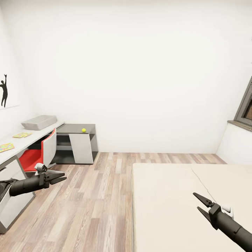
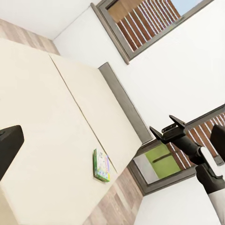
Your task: Put all the toys in the child's room - the three board games (two on the bed and one on the table), the two jigsaw puzzles on the table, and the tennis ball on the table - inside the toy box on the table in the child's room.
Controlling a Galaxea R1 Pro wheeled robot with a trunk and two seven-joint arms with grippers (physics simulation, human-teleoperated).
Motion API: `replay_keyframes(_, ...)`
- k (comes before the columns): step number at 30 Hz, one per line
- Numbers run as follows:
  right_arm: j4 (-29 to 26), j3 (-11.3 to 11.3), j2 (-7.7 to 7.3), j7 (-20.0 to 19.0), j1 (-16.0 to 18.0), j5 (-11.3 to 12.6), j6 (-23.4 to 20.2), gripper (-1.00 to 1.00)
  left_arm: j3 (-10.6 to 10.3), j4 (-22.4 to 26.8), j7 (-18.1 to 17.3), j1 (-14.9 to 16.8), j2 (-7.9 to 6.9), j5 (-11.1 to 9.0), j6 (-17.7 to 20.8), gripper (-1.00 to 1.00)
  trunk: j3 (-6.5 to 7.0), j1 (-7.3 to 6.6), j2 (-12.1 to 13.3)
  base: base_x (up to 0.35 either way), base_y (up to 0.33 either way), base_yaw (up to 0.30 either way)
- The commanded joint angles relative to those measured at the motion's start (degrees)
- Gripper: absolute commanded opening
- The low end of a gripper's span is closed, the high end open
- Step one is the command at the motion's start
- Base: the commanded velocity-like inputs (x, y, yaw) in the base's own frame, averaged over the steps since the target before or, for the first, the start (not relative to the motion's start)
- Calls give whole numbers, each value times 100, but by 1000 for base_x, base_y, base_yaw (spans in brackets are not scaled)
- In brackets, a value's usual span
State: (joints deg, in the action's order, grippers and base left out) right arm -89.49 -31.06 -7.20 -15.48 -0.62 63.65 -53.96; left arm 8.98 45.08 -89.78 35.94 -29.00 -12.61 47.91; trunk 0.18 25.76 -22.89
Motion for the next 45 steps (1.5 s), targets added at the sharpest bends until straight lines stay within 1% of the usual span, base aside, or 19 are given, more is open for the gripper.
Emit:
replay_keyframes(1, -31, -39, 32, -19, -34, -12, 16, 100, 33, -1, 7, 34, 33, 29, 37, 100, 0, 2, -3, 0, 0, 0)
replay_keyframes(2, -63, -71, 64, 14, -66, 17, 30, 100, 48, -4, 8, 38, 65, 31, 36, 100, 0, 2, -3, 0, 0, 0)
replay_keyframes(4, -127, -122, 126, 21, -95, 56, 27, 100, 44, -7, 11, 41, 70, 33, 36, 100, 0, 2, -3, 0, 0, 0)
replay_keyframes(8, -142, -148, 145, 8, -104, 68, 28, 100, 29, -17, 22, 48, 72, 34, 35, 100, 0, 2, -3, 0, 0, 0)
replay_keyframes(16, 18, -161, 186, 2, -98, 76, 55, 100, 25, -24, 30, 53, 43, 32, 34, 100, 0, 2, -3, 0, 0, 0)
replay_keyframes(22, 58, -163, 195, 7, -97, 78, 65, 100, 25, -25, 30, 53, 37, 32, 34, 100, 0, 2, -3, 0, 0, 0)
replay_keyframes(32, 72, -163, 155, 10, -96, 85, 67, 100, 24, -25, 30, 53, 35, 31, 34, 100, 0, 2, -3, 0, 0, 0)
replay_keyframes(45, 72, -163, 174, 4, -96, 86, 70, 100, 24, -25, 30, 53, 35, 31, 34, 100, 0, 2, -3, 0, 0, 0)
